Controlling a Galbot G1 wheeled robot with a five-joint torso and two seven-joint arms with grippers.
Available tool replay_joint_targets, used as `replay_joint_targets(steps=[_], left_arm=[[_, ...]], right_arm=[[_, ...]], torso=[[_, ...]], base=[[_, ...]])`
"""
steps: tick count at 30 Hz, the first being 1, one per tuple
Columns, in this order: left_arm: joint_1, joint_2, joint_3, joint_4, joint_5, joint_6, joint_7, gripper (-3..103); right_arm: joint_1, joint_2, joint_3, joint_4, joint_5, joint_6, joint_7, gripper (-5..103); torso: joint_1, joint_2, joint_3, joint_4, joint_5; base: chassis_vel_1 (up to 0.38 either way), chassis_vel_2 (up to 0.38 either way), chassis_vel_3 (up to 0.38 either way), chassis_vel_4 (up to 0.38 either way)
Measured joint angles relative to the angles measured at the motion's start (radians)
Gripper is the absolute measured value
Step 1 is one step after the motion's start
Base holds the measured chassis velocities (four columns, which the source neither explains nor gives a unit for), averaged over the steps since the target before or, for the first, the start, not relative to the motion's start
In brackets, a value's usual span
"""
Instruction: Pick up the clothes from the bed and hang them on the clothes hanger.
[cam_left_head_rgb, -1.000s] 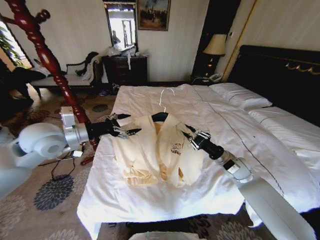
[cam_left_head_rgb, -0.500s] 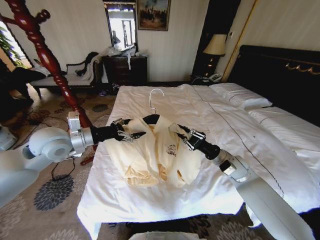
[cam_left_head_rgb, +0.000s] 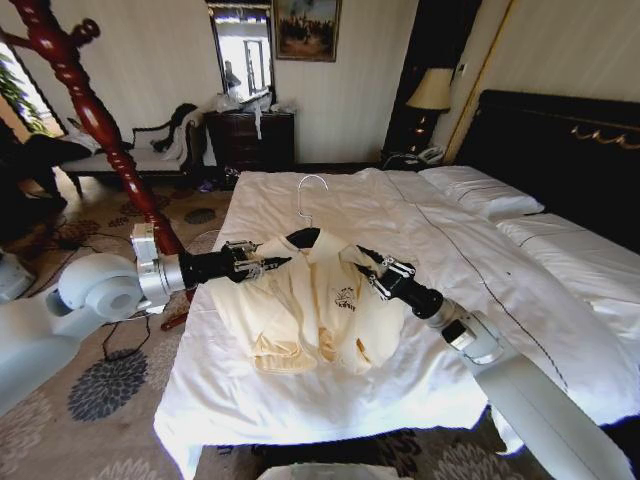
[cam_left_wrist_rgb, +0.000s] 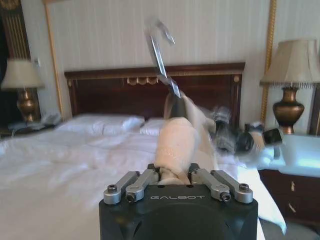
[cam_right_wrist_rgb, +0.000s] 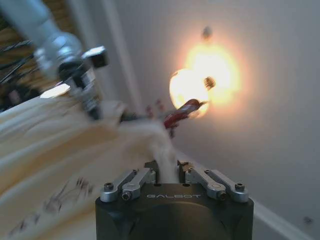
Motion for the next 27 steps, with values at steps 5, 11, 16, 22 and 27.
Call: replay_joint_targets(steps=[5,11,16,22,27], left_arm=[[0.0,-0.003,0.0,0.008,0.011,-0.003,0.032,19],[0.004,-0.005,-0.005,0.013,0.028,-0.014,0.043,19],[0.005,-0.012,-0.015,0.023,0.034,-0.018,0.003,19],[0.003,-0.024,-0.031,0.046,0.029,-0.021,-0.03,19],[-0.001,-0.034,-0.034,0.043,0.015,-0.021,-0.039,19]], right_arm=[[-0.001,-0.005,0.0,0.006,0.013,0.0,0.008,36],[-0.014,-0.002,0.007,0.009,0.054,-0.001,0.01,57],[-0.029,-0.001,0.014,0.025,0.15,-0.005,0.002,73],[-0.075,-0.029,0.016,0.069,0.469,-0.043,-0.146,95],[-0.072,-0.045,0.001,0.113,0.596,-0.106,-0.174,100]], torso=[[0.0,0.0,0.0,0.0003,-0.0007],[0.0,0.0,0.0,0.0003,-0.0006],[0.0,0.0,0.0,0.0003,-0.0006],[0.0,0.0,0.0,0.0002,-0.0007],[0.0,0.0,0.0,0.0004,-0.0008]], base=[[0.0,0.0,0.0,0.0],[0.0,0.0,0.0,0.0],[0.0,0.0,0.0,0.0],[0.0,0.0,0.0,0.0],[0.0,0.0,0.0,0.0]])
